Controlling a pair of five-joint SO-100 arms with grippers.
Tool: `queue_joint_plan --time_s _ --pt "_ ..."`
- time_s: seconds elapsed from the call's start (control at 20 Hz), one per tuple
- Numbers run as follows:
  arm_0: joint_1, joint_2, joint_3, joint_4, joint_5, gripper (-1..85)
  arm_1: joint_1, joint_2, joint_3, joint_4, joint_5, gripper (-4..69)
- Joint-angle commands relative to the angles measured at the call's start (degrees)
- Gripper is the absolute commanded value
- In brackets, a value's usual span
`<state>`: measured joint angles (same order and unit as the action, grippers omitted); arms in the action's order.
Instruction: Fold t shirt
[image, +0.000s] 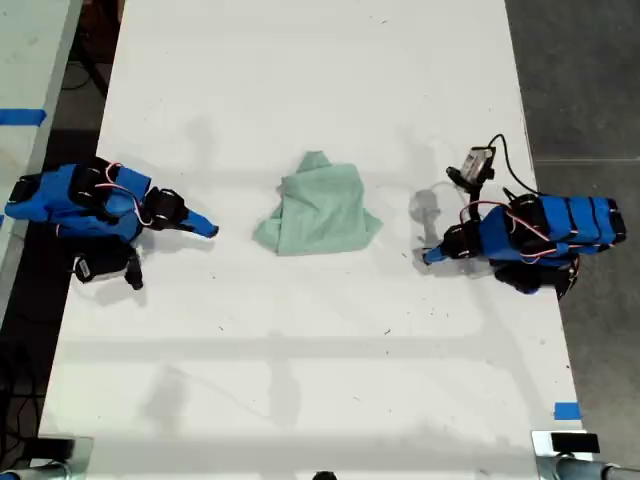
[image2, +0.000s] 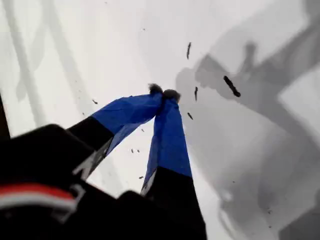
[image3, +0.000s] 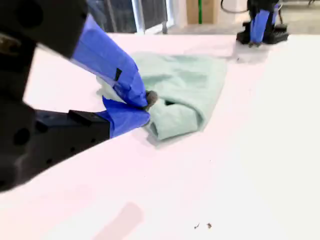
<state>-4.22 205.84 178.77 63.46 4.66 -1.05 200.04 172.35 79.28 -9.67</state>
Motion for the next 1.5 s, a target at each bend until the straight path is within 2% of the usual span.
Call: queue_joint_plan --time_s 0.0,0.05,0.15,0.2,0.3,0.4,0.45,0.5,0.6,0.7,0.8,0.85,0.9,0.95,1.05,1.15,1.45 --pt "-2.0 0.4 0.7 -0.5 -0.4 -0.3 2.2 0.7 4.1 -2.5 5.4 0.2" --pt "-2.2 0.4 0.5 0.0 -0.7 -0.1 2.2 0.7 4.8 -3.0 7.1 0.8" --pt "-0.6 0.4 1.2 -0.2 -4.3 -0.1 2.2 0.7 4.8 -1.2 10.7 8.9" --pt "0.4 0.4 2.2 -1.1 -6.0 -0.1 2.1 0.7 4.8 -1.1 9.4 8.6" --pt "2.3 0.4 3.3 -1.9 -11.4 -0.1 1.6 0.7 4.0 0.4 9.2 2.2" --pt "2.8 0.4 5.7 -3.7 -18.1 -0.2 1.3 0.7 4.0 0.5 5.4 2.4" --pt "3.3 0.3 5.7 -4.1 -20.0 -0.2 1.7 0.7 4.0 0.5 2.4 4.2" --pt "4.2 0.3 5.7 -4.8 -23.6 -0.2 1.7 0.7 4.0 0.5 1.8 8.7" --pt "5.1 0.3 5.6 -5.3 -26.1 -0.2 1.1 0.7 4.0 0.5 0.7 13.4" --pt "6.2 0.3 5.5 -4.7 -22.9 -0.1 0.8 0.7 4.0 0.5 -0.9 13.6" --pt "6.9 0.4 5.1 -2.3 -11.8 -0.1 0.9 0.7 4.0 0.5 -1.6 13.5" --pt "9.0 0.4 4.7 -1.9 -11.3 2.6 0.0 0.7 4.0 0.5 -5.3 13.5" --pt "12.4 0.4 4.6 -1.9 -11.2 8.6 -1.4 0.7 4.0 0.5 -6.5 13.3" --pt "15.6 0.4 4.8 -1.9 -10.9 10.5 -1.9 0.7 4.0 0.4 -7.6 13.1" --pt "15.4 0.4 5.3 -2.5 -7.3 1.2 -0.6 0.7 4.1 0.4 -10.3 13.1" --pt "14.7 0.4 5.4 -2.5 -7.2 5.9 -0.9 0.7 4.1 0.4 -9.1 13.0" --pt "11.6 0.4 5.3 -2.5 -7.2 9.7 -0.4 0.7 4.1 0.4 -8.3 13.0"
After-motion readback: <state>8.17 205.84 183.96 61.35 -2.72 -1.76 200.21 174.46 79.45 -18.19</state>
